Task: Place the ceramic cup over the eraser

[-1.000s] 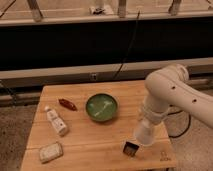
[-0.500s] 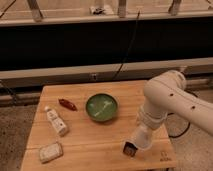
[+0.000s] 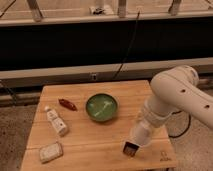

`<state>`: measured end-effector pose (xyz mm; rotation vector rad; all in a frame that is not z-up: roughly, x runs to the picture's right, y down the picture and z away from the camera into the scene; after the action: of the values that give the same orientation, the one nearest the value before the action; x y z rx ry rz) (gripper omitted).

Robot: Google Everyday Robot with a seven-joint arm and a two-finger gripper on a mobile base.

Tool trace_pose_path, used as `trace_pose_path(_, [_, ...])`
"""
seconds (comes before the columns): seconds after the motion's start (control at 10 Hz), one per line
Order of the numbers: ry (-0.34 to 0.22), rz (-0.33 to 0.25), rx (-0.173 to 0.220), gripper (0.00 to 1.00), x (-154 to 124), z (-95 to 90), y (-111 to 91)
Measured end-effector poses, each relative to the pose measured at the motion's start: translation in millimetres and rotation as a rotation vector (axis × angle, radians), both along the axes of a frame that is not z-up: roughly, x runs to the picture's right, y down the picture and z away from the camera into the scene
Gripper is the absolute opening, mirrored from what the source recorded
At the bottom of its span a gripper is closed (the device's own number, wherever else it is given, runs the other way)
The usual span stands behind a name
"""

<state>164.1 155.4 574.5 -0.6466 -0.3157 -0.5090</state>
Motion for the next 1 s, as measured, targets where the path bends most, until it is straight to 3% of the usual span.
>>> trace_pose_path(0.4, [-0.035,-0.017,-0.009,0.0,-12.3,-6.4,17.0])
trace_pose_path(1.0, [-0.066,-0.077,-0.007,0.0,-27.6,7.9,49.2])
